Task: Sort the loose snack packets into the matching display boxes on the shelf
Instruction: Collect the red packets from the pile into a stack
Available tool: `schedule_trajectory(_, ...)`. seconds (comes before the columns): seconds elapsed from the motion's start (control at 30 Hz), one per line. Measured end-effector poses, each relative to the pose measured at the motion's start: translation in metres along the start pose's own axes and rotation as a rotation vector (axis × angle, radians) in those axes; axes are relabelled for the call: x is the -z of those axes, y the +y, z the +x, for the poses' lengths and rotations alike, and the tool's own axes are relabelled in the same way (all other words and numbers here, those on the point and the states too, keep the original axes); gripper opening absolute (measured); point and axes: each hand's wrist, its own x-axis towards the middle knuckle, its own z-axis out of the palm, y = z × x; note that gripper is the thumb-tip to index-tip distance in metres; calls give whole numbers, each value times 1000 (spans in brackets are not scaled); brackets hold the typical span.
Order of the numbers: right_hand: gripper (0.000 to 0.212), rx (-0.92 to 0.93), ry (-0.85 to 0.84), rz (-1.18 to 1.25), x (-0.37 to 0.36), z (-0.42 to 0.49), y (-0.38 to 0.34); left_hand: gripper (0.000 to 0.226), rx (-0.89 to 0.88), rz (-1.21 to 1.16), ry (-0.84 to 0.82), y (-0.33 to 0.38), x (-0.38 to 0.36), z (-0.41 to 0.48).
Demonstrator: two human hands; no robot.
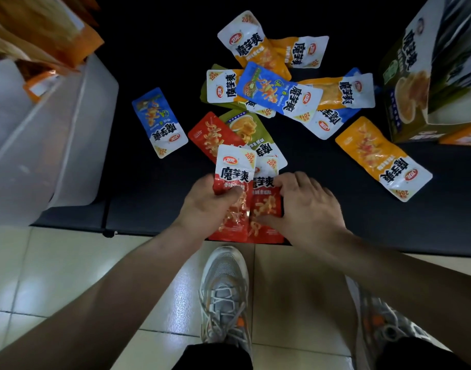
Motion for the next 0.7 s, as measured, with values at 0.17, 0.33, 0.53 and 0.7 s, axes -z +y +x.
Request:
schedule_trajectory(0.17, 76, 7, 39, -49, -1, -1, 2, 23, 35, -122, -56, 1, 2, -1)
schedule_trajectory(0.33, 50, 128, 13, 129, -3, 1, 5, 38, 51, -167, -76, 1, 1, -1)
schedule_trajectory(0.53, 46, 279, 134, 44, 10, 29, 6, 27, 84, -276, 27, -10, 35, 4)
schedule_trajectory(0.7, 67, 493, -95, -324, 15, 64, -14, 19, 90, -477, 165, -18, 64, 13)
